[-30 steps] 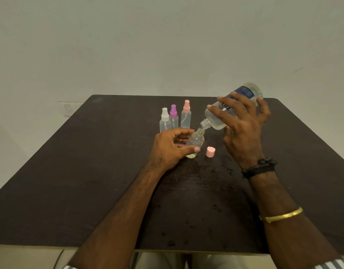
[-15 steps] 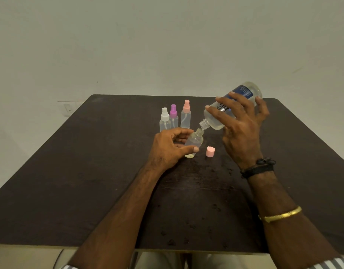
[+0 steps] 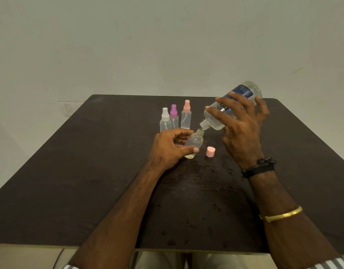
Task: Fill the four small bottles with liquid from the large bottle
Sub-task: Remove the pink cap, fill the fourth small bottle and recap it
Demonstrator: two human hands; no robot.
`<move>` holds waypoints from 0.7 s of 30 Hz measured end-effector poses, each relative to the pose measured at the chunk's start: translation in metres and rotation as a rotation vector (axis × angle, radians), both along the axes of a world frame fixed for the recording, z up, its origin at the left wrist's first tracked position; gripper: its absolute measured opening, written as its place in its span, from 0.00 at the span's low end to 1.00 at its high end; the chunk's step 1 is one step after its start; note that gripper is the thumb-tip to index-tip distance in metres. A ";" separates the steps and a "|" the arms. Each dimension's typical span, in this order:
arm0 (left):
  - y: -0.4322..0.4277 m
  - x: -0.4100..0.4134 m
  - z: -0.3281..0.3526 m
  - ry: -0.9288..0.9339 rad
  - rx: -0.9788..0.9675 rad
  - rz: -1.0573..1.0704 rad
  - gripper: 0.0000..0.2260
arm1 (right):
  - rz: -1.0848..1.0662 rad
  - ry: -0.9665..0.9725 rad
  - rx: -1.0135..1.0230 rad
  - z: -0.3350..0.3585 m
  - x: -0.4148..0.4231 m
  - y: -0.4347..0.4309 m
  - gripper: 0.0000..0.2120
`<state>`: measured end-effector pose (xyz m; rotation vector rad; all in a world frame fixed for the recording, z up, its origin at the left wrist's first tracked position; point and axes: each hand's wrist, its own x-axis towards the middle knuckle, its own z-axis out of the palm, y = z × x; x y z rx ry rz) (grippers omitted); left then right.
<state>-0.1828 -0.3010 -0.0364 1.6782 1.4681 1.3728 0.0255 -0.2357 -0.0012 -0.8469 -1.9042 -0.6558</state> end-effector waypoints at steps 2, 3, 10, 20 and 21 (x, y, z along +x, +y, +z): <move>-0.001 0.000 0.000 -0.001 -0.002 -0.002 0.25 | 0.005 0.002 -0.002 0.000 0.000 0.000 0.25; -0.001 0.000 0.000 -0.002 -0.001 -0.003 0.25 | 0.007 0.003 -0.003 0.000 -0.001 -0.001 0.25; -0.001 0.000 0.001 0.008 -0.011 0.000 0.25 | -0.006 -0.008 -0.014 0.000 -0.001 0.000 0.26; -0.002 0.001 0.003 0.003 -0.018 -0.004 0.25 | -0.004 -0.011 -0.032 0.000 -0.001 -0.001 0.27; -0.002 0.001 0.003 0.003 -0.019 -0.006 0.25 | -0.005 -0.013 -0.031 0.000 -0.001 -0.001 0.27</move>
